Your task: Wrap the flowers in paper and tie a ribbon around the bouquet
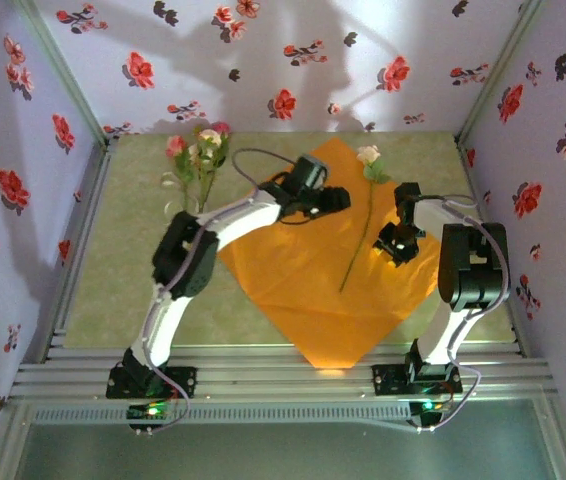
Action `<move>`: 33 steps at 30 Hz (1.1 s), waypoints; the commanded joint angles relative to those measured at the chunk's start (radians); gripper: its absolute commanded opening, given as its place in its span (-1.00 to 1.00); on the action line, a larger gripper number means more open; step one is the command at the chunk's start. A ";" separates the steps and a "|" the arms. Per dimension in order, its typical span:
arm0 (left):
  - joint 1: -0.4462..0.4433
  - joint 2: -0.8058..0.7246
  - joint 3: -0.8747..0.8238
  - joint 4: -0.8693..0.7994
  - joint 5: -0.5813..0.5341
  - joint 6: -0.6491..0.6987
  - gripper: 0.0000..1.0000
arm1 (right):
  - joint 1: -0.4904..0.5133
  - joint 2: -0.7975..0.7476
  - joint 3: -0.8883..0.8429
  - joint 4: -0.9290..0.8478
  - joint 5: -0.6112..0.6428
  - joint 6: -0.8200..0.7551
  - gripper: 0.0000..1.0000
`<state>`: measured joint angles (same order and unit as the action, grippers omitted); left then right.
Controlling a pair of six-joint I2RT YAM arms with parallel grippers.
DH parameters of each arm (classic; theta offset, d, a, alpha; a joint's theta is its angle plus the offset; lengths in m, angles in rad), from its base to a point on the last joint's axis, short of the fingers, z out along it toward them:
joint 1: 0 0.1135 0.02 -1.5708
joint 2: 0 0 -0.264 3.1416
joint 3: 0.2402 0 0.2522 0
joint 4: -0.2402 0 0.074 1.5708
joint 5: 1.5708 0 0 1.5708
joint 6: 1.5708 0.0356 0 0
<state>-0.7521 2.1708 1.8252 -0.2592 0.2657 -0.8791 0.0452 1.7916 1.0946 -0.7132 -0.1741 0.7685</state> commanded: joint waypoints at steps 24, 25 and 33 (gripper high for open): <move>0.588 0.166 0.231 -0.353 -0.331 0.572 -0.11 | -0.004 0.016 0.044 -0.091 0.074 -0.046 -0.36; 0.588 0.190 0.257 -0.364 -0.338 0.578 -0.11 | -0.003 0.017 0.046 -0.095 0.077 -0.046 -0.36; 0.596 0.305 0.330 -0.368 -0.342 0.568 -0.18 | -0.004 0.019 0.052 -0.107 0.081 -0.039 -0.35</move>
<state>-0.1635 2.4367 2.1193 -0.6281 -0.0536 -0.3325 0.0456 1.7958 1.1252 -0.7795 -0.1226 0.7338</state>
